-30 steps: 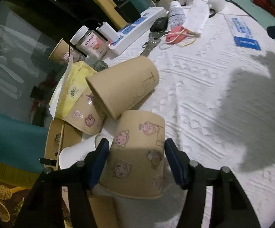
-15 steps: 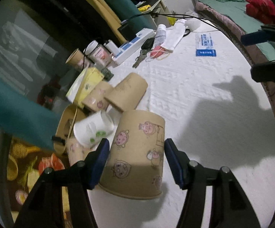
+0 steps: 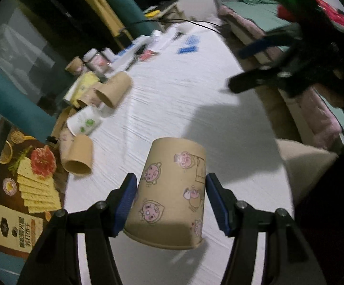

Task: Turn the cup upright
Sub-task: 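Close the left tool on the pig-print paper cup and lift it, then carry the cup toward the right tool while the right tool grasps it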

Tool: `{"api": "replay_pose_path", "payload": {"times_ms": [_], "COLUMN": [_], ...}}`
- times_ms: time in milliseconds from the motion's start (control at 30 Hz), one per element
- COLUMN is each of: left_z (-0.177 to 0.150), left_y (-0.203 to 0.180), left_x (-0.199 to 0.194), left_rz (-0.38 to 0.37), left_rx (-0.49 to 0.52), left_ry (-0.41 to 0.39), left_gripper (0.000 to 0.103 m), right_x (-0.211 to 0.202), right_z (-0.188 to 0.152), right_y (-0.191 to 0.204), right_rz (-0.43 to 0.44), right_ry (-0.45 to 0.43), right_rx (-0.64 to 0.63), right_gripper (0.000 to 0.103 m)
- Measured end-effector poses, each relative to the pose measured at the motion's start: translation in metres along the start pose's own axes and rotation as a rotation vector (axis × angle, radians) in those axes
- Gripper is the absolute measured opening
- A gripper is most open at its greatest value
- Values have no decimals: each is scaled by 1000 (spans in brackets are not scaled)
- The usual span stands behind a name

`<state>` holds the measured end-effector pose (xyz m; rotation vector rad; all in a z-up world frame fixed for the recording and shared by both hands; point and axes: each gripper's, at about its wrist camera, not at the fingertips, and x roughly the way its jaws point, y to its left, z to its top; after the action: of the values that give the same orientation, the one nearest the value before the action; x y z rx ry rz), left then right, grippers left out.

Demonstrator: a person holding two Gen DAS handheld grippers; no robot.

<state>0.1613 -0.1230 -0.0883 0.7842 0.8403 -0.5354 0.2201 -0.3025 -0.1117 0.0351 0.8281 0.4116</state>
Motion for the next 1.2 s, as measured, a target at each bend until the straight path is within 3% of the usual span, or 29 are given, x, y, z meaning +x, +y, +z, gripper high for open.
{"api": "replay_pose_path", "payload": {"times_ms": [233, 433, 700, 867, 1033, 1200], "left_z": [-24, -31, -31, -32, -47, -95], "left_y": [-35, -43, -40, -41, -24, -5], "left_x": [2, 10, 12, 2, -31, -67], "left_rz": [20, -20, -43, -32, 9, 51], "left_rx": [78, 85, 13, -19, -197, -502], "left_ry": [64, 76, 78, 62, -4, -88], "left_gripper": [60, 62, 76, 78, 78, 78], "right_x": [-4, -14, -22, -15, -12, -6], "right_z": [-22, -27, -28, -21, 1, 26], "right_y": [19, 26, 21, 20, 52, 113], "right_rz": [8, -4, -7, 10, 105, 385], "right_ry": [28, 23, 22, 48, 70, 205], "right_rx": [-21, -38, -34, -60, -292, -580], "right_gripper": [93, 93, 93, 93, 93, 93]}}
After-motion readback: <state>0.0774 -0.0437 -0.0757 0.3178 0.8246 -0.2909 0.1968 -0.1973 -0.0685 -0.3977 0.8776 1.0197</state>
